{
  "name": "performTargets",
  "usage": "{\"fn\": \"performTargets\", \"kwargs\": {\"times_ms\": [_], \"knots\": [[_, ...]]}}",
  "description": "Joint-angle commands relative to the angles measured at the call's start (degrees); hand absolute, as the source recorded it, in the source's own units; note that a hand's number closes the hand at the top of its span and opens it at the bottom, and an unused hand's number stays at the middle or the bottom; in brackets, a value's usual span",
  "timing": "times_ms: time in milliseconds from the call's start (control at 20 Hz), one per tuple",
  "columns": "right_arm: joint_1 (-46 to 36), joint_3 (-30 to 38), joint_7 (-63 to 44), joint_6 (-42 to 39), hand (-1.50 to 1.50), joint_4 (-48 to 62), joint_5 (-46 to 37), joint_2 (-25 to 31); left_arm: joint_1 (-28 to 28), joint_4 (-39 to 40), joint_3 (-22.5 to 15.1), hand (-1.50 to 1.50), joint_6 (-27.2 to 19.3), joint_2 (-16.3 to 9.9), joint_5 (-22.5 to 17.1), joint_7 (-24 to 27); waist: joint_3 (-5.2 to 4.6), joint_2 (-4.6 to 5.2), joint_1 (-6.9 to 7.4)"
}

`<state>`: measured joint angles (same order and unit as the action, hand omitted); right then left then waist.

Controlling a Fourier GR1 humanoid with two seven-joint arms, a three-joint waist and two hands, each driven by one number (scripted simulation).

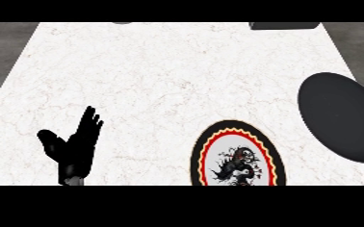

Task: Pick the tomato from the plate and place it in the pan

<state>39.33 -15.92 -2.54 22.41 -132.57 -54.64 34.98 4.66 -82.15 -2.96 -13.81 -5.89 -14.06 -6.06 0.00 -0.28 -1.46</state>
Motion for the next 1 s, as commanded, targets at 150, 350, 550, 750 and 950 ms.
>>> {"fn": "performTargets", "kwargs": {"times_ms": [150,350,550,750,950], "knots": [[-3.3,9.1,-1.7,-4.4,1.5,-3.3,17.3,0.8,-1.4,0.2,-1.4,0.0,-1.9,2.0,1.8,0.1,0.03,0.35,1.24],[-13.8,16.6,0.8,-6.5,1.5,8.8,26.8,1.1,-3.0,0.2,0.5,0.0,0.4,-0.2,0.0,-2.0,0.06,0.43,1.87],[-25.4,24.6,2.4,-9.2,1.5,20.5,30.2,4.0,-3.0,-2.4,-1.0,0.0,-1.5,0.7,1.5,-3.9,0.07,0.4,2.26],[-37.0,23.4,7.5,-9.1,1.5,38.2,28.3,2.7,-2.6,-1.6,0.4,0.0,1.4,-1.2,0.5,-3.3,0.06,0.48,2.57],[-46.9,22.2,11.9,-7.1,1.5,53.0,24.6,0.5,-0.4,2.9,1.6,0.0,3.7,-0.3,-0.3,2.6,0.03,0.56,2.72]]}}
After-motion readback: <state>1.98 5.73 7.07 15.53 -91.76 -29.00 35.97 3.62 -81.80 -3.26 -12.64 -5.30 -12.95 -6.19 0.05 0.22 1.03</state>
